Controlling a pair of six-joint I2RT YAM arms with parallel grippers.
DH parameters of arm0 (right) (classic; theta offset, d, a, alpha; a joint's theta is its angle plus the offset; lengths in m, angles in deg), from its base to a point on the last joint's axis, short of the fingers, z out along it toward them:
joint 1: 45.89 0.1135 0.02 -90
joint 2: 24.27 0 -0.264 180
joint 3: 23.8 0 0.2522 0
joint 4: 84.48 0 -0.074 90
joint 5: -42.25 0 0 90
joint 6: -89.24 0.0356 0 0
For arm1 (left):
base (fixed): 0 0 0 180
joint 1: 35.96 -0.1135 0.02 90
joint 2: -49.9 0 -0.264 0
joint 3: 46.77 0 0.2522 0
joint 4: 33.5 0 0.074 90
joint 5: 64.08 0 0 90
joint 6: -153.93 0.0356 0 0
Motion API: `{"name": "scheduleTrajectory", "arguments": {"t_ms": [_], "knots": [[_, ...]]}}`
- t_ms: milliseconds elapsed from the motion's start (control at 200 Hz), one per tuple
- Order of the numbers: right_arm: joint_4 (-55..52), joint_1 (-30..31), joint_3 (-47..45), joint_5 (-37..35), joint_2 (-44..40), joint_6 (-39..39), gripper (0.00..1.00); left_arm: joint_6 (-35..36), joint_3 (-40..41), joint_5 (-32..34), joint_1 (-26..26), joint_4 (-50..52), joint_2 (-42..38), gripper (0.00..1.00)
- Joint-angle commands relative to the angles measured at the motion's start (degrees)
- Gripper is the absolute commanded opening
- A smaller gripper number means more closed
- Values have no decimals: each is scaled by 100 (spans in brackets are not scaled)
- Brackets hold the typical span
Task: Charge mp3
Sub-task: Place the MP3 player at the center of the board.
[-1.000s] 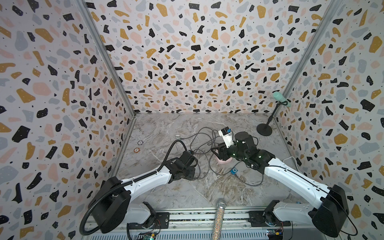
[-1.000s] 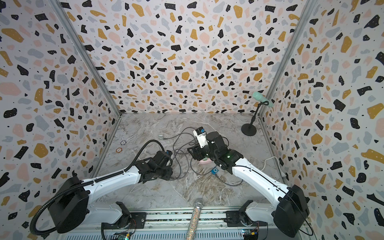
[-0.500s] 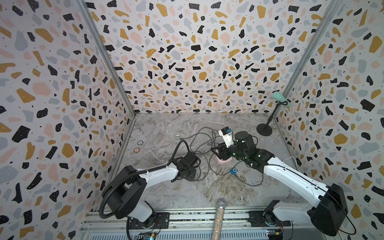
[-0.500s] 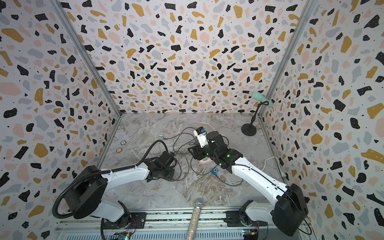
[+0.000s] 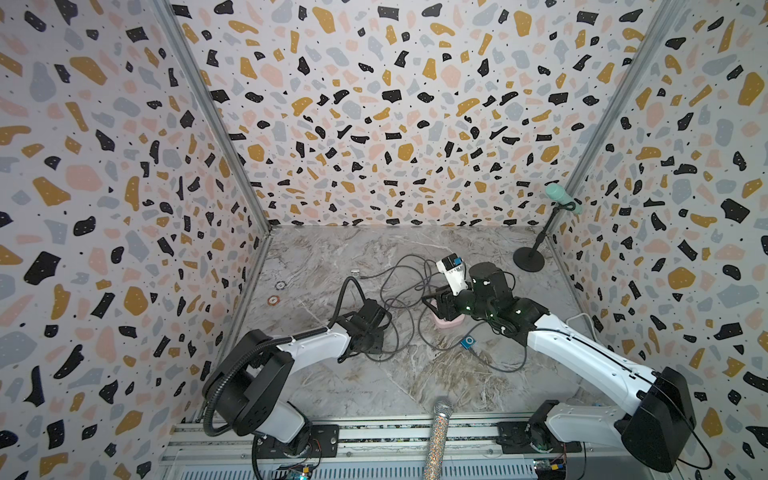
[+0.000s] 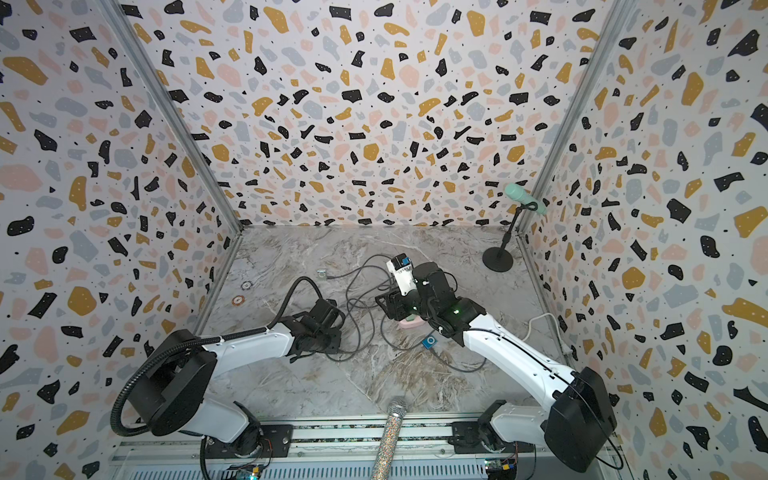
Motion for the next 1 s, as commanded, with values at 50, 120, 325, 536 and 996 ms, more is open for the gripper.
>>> {"name": "scheduleTrajectory", "arguments": {"t_ms": [50,120,325,536,996], "knots": [[-42,-19,72,50,-6,36,59,-201,540,338,-435,358,-192,20],[-45,-12,87,73,22,42,59,-228,650,501,-621,474,-364,20],[-73,-18,126,112,50,40,59,-282,754,780,-1215,613,-855,24],[-138,-17,115,31,-55,25,59,-155,659,964,-1712,594,-934,28],[-114,-15,-112,-68,-200,71,59,149,242,248,-1802,223,-783,43]]}}
